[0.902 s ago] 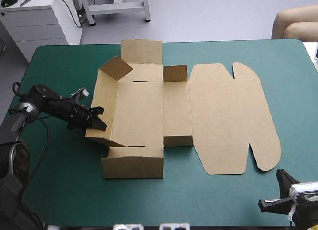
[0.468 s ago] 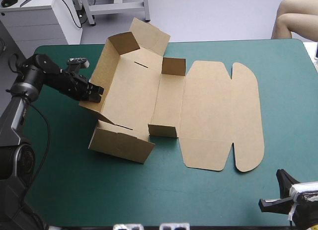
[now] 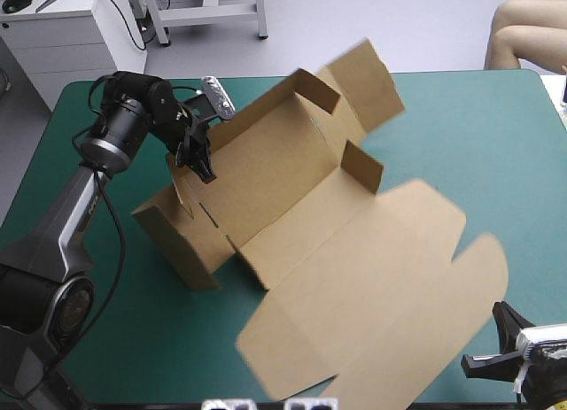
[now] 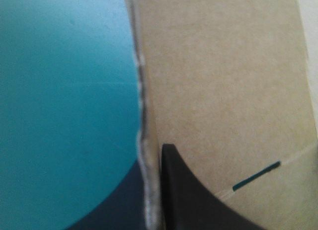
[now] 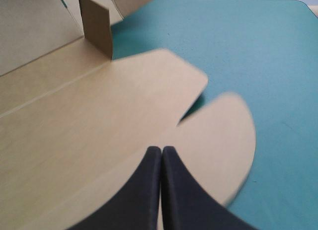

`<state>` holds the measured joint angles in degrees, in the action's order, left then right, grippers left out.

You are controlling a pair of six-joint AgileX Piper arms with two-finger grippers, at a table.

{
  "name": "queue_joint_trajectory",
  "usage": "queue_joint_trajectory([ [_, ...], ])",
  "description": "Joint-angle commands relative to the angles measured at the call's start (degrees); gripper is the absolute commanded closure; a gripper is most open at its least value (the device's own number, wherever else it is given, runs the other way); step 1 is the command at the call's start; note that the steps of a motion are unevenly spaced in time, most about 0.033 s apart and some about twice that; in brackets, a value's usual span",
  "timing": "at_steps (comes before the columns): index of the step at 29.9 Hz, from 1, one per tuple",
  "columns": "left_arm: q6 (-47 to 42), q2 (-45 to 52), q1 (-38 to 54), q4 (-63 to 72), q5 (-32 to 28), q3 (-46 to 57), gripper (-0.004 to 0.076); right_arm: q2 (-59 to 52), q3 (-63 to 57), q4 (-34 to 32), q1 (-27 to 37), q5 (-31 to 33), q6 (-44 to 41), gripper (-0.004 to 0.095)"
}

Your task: Fold the box

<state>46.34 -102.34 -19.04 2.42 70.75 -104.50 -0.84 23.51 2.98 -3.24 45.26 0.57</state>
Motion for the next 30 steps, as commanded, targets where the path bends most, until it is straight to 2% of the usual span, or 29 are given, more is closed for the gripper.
queue_joint_trajectory([
  [1, 3.75, 3.23, -3.70, -8.89, -0.91, -2.12, 0.0732, -1.24, 1.24, -0.04, 0.24, -4.46, 0.66, 0.0922],
  [11, 2.64, 3.23, -11.76, -23.83, -7.21, -2.12, 0.0732, -1.24, 1.24, -0.04, 0.24, -4.46, 0.82, 0.0922],
  [18, 2.64, 3.23, -16.25, -31.17, -17.27, -2.12, 0.0732, -1.24, 1.24, -0.04, 0.24, -4.46, 0.82, 0.0922],
  [24, 2.43, 3.23, -18.25, -34.07, -17.83, -2.12, 0.0732, -1.24, 1.24, 0.07, 0.24, -4.46, 0.82, 0.0922],
  [26, -0.53, 3.23, -19.28, -38.15, -19.17, -2.12, 0.0732, -1.24, 1.24, 0.07, 0.24, -4.46, 0.82, 0.0922],
  [30, -15.22, 3.23, -22.72, -52.00, -21.72, -2.12, 0.0732, -1.24, 1.24, 0.07, 0.24, -4.46, 0.82, 0.0922],
])
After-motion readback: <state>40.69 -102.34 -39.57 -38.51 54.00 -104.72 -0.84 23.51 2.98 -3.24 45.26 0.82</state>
